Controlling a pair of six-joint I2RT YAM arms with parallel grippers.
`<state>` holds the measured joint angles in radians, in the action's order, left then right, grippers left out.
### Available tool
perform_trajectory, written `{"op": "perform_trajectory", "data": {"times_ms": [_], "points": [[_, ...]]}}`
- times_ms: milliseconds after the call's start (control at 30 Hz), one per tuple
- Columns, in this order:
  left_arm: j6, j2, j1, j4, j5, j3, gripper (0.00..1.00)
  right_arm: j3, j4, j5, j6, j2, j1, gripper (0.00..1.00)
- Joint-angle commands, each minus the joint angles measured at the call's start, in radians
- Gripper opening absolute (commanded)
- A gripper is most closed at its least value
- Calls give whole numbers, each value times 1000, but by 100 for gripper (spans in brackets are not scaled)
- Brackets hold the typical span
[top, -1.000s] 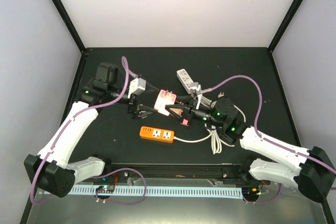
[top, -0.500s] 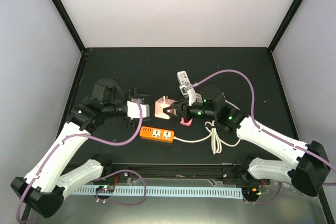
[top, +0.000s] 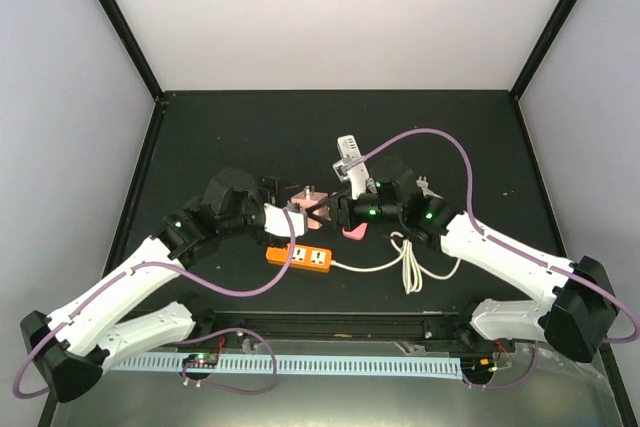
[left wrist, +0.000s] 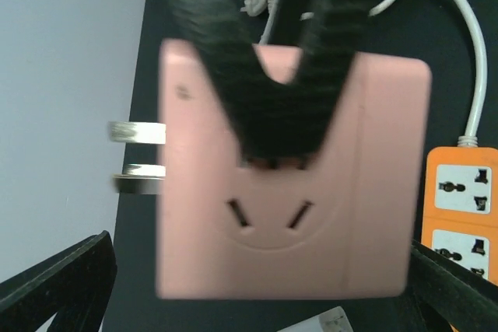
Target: Insert the plug
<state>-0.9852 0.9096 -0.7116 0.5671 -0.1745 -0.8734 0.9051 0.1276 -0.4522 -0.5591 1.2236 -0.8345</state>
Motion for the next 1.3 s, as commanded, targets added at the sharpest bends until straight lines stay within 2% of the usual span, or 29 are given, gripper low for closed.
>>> {"op": "perform_trajectory", "data": {"times_ms": [0,200,400,533,633,733,867,900,933,1033,1167,1267], "points": [[49,-16,-20,-34,66,-35,96,43,14,-17,10,3,3,5],[73,-8,-67,56,31,-39,89,54,13,-5,5,10,2,5],[111,28,-88,25,92,-15,81,64,4,-11,-10,27,3,6],[144,37,-90,-35,145,-6,67,66,3,-5,-13,27,2,11],[160,46,-93,-58,165,-4,53,67,1,-4,-17,29,2,19],[177,49,-94,-91,180,4,35,64,-10,-1,-21,29,2,33],[272,37,-94,-170,241,15,6,48,-28,46,-30,7,2,62],[305,35,-92,-187,261,11,2,37,-38,68,-38,-6,2,70],[334,32,-87,-205,272,7,2,22,-57,93,-51,-21,2,77],[439,23,-77,-255,257,8,1,-82,-177,193,-132,-86,2,87],[627,43,-41,-240,160,-41,1,-204,-355,335,-223,-148,-7,89],[732,62,2,-216,10,-77,2,-208,-400,410,-232,-144,-49,93]]}}
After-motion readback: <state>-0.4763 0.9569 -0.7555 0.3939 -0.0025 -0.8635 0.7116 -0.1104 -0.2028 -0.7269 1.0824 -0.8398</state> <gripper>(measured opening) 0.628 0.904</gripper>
